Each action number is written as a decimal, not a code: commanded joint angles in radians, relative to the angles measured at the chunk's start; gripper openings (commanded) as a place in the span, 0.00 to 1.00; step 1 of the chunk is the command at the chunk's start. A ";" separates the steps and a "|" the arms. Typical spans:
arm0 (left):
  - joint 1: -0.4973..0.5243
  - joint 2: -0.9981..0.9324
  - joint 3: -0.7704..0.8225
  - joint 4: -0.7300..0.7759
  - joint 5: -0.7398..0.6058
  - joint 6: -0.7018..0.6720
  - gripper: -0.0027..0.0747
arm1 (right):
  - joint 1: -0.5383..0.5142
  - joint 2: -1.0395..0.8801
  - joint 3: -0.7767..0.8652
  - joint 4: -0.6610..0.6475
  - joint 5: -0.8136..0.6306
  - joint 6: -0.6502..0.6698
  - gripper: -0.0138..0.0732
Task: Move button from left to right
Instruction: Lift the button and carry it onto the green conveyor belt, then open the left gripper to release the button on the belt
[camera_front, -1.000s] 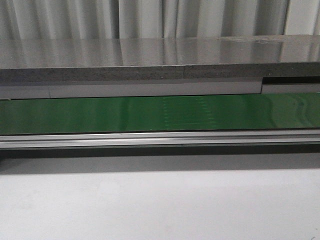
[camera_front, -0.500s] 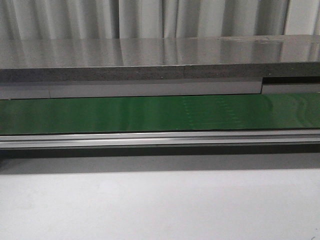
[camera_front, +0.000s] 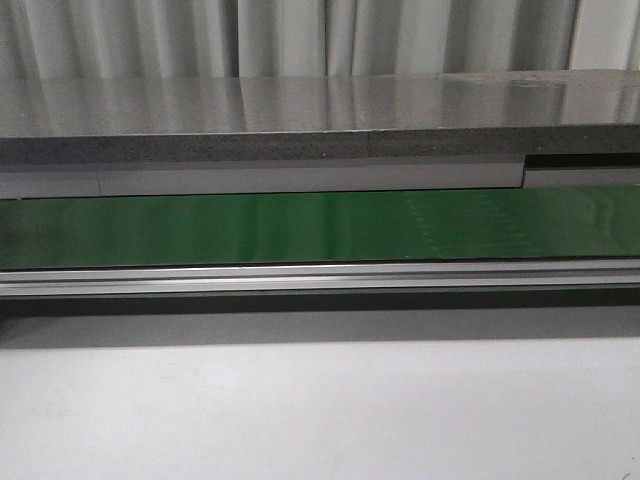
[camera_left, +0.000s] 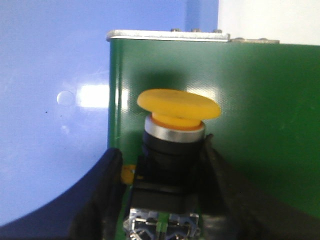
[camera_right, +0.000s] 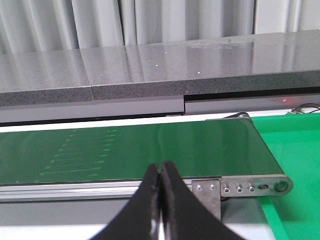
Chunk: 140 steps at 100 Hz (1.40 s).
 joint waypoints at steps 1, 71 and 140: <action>-0.006 -0.052 -0.015 -0.009 -0.021 -0.001 0.11 | 0.000 -0.021 -0.015 -0.011 -0.074 -0.004 0.08; -0.006 -0.097 0.007 -0.009 -0.028 0.009 0.74 | 0.000 -0.021 -0.015 -0.011 -0.074 -0.004 0.08; -0.202 -0.587 0.338 -0.116 -0.443 0.120 0.74 | 0.000 -0.021 -0.015 -0.011 -0.074 -0.004 0.08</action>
